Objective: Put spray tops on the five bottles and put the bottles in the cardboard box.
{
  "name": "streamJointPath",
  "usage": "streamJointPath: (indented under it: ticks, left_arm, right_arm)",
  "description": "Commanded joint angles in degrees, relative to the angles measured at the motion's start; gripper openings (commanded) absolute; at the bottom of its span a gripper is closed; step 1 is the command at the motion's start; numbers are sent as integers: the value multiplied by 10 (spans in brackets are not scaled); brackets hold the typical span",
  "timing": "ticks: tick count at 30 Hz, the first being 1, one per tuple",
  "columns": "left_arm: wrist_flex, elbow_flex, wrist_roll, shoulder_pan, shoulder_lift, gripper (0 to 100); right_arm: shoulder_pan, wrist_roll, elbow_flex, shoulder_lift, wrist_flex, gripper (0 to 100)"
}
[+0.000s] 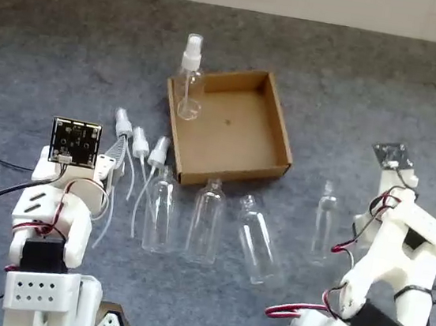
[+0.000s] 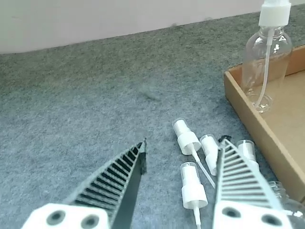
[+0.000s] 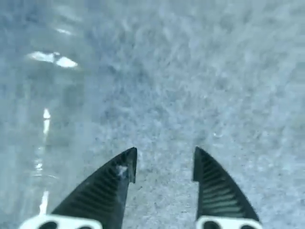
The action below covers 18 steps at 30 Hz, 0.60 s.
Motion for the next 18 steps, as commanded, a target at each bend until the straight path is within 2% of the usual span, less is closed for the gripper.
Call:
streamJointPath:
  ticks: [1, 7, 15, 18]
  left_arm:
    - [-13, -4, 6, 10, -6, 218]
    - [-13, -2, 6, 11, -6, 218]
    - [-13, 2, 4, 29, -6, 217]
    - [-13, 2, 4, 29, -6, 217]
  right_arm:
    - [8, 2, -10, -13, 2, 200]
    - [-7, -79, -44, -14, 18, 206]
    - [-102, -195, -307, -7, 223, 206]
    - [-146, -222, -361, -2, 258, 209]
